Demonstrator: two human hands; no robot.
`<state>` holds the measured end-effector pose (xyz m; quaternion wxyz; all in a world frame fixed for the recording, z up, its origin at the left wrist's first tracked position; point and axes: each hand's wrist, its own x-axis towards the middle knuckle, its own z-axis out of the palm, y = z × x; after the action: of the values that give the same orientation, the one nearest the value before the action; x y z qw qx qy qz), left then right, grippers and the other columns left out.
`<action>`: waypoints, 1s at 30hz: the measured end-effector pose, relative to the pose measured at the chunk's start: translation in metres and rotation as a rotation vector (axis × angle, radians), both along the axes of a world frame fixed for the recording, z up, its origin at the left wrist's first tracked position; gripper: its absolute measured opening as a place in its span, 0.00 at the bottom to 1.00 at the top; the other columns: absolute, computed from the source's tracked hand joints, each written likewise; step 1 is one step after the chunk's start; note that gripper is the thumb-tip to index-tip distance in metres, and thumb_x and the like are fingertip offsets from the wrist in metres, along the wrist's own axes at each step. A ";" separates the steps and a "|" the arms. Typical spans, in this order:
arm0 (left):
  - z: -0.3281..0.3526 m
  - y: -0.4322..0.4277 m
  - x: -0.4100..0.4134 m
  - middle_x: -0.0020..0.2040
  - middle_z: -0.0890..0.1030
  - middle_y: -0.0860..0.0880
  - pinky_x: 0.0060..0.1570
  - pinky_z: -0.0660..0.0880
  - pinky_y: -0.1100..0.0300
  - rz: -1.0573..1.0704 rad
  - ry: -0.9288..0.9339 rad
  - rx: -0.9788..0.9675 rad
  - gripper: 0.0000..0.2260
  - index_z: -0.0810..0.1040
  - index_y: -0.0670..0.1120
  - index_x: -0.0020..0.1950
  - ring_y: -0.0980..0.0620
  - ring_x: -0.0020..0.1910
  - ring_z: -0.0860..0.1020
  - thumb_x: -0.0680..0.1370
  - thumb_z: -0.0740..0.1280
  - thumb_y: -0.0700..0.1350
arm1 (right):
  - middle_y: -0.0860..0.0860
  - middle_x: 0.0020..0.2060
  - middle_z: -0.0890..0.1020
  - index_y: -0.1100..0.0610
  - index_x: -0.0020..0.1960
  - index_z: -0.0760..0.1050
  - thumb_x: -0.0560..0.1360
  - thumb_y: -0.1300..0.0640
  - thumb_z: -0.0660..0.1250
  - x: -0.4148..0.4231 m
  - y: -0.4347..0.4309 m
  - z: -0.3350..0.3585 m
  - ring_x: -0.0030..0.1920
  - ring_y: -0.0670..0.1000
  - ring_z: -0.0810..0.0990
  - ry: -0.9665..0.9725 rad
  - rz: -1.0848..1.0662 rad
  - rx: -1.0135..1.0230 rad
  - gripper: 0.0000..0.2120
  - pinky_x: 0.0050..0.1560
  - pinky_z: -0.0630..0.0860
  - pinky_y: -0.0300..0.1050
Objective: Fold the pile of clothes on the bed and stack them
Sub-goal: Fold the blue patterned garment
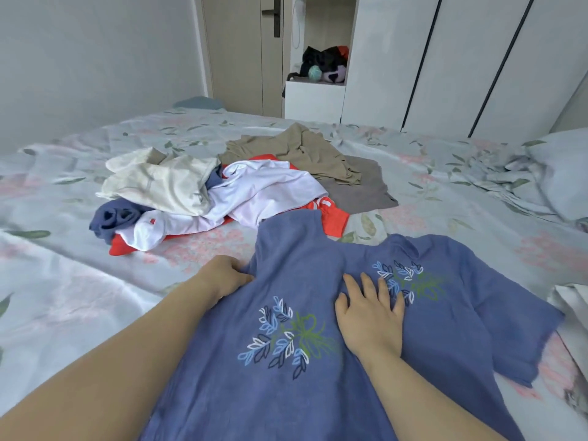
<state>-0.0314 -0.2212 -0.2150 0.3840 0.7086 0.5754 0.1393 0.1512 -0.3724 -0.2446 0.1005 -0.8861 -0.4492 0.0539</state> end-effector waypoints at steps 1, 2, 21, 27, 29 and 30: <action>0.003 0.001 -0.001 0.36 0.76 0.45 0.34 0.71 0.63 0.047 -0.089 -0.039 0.05 0.77 0.40 0.42 0.48 0.36 0.73 0.75 0.70 0.41 | 0.45 0.77 0.49 0.42 0.77 0.47 0.81 0.46 0.43 0.000 0.000 0.000 0.77 0.51 0.43 -0.002 -0.002 0.003 0.24 0.75 0.40 0.57; 0.007 0.005 -0.004 0.34 0.74 0.45 0.29 0.69 0.64 0.121 -0.181 -0.068 0.05 0.76 0.40 0.42 0.49 0.32 0.71 0.76 0.67 0.40 | 0.45 0.77 0.50 0.42 0.77 0.47 0.81 0.46 0.43 -0.001 0.000 0.000 0.77 0.51 0.43 -0.006 -0.003 0.004 0.24 0.75 0.40 0.57; 0.015 0.029 -0.063 0.62 0.74 0.41 0.54 0.72 0.52 0.170 0.248 0.392 0.21 0.70 0.47 0.69 0.40 0.55 0.73 0.76 0.63 0.36 | 0.46 0.77 0.51 0.42 0.76 0.49 0.81 0.46 0.43 0.001 0.003 -0.007 0.77 0.52 0.46 -0.054 -0.015 -0.003 0.24 0.74 0.42 0.57; 0.008 -0.025 -0.007 0.77 0.52 0.45 0.70 0.57 0.48 -0.081 0.477 0.638 0.20 0.65 0.51 0.73 0.43 0.76 0.51 0.80 0.59 0.49 | 0.44 0.77 0.51 0.42 0.76 0.52 0.81 0.47 0.48 0.007 0.005 0.002 0.77 0.50 0.45 0.121 0.034 -0.023 0.23 0.74 0.39 0.55; 0.005 -0.056 0.027 0.78 0.52 0.48 0.73 0.52 0.50 -0.233 0.396 0.606 0.21 0.61 0.51 0.75 0.46 0.77 0.47 0.82 0.54 0.52 | 0.46 0.75 0.59 0.44 0.74 0.60 0.80 0.51 0.55 0.017 -0.003 0.017 0.76 0.49 0.53 0.414 0.050 0.092 0.22 0.75 0.46 0.51; 0.003 -0.072 0.043 0.78 0.51 0.50 0.74 0.50 0.50 -0.291 0.369 0.550 0.22 0.58 0.52 0.76 0.47 0.77 0.46 0.82 0.52 0.54 | 0.48 0.72 0.66 0.46 0.71 0.66 0.80 0.54 0.58 0.024 -0.011 0.027 0.72 0.48 0.62 0.596 0.026 0.217 0.19 0.72 0.55 0.48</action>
<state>0.0111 -0.2930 -0.2123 0.0844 0.8731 0.4691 0.1026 0.1750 -0.3838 -0.2173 0.3210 -0.8096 -0.4145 0.2641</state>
